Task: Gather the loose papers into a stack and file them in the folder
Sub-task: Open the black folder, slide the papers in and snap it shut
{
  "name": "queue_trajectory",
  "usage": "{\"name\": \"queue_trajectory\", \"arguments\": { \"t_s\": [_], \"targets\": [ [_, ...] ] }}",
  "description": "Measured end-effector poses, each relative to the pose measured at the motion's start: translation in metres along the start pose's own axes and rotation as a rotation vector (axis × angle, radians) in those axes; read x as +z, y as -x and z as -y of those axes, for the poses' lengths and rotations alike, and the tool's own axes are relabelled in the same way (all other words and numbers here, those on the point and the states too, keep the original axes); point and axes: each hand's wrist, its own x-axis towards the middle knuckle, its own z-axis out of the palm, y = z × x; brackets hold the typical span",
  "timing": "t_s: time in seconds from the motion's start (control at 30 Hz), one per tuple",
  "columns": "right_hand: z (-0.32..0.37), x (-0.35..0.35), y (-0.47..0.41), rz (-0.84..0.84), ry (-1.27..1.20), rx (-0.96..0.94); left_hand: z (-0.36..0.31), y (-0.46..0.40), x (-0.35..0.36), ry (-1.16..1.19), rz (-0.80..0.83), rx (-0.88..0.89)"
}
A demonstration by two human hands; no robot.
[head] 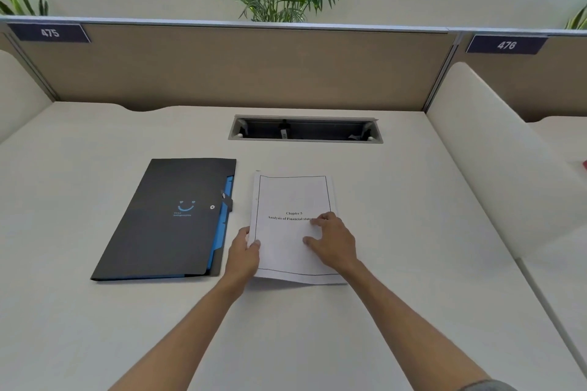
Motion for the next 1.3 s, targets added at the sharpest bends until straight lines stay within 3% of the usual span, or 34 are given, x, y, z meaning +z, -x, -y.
{"name": "queue_trajectory", "arguments": {
  "t_s": [0.2,0.33,0.47,0.97,1.1,1.17,1.23,1.3],
  "targets": [
    [-0.002,-0.015,0.005,-0.265,-0.264,0.214,-0.004,-0.006,-0.012,0.193,0.002,-0.054],
    [-0.003,-0.032,0.005,-0.082,-0.619,0.390,-0.012,-0.005,-0.023,0.273,0.000,-0.011],
    [0.006,-0.038,0.007,0.184,-1.111,0.417,-0.013,-0.008,-0.031,0.293,0.001,0.018],
    [0.019,-0.020,0.003,0.101,-1.080,0.261,-0.018,-0.015,-0.059,0.279,0.006,-0.089],
    [0.017,-0.018,0.003,0.076,-1.106,0.255,-0.012,-0.029,-0.075,-0.083,-0.203,0.115],
    [0.015,-0.020,0.004,0.066,-1.105,0.251,-0.007,-0.039,-0.082,-0.432,-0.242,0.229],
    [0.013,-0.021,0.005,0.063,-1.094,0.251,-0.002,-0.050,-0.088,-0.833,-0.251,0.258],
    [0.011,-0.023,0.006,0.066,-1.092,0.250,-0.002,-0.059,-0.095,-1.064,-0.227,0.207]
  ]
}}
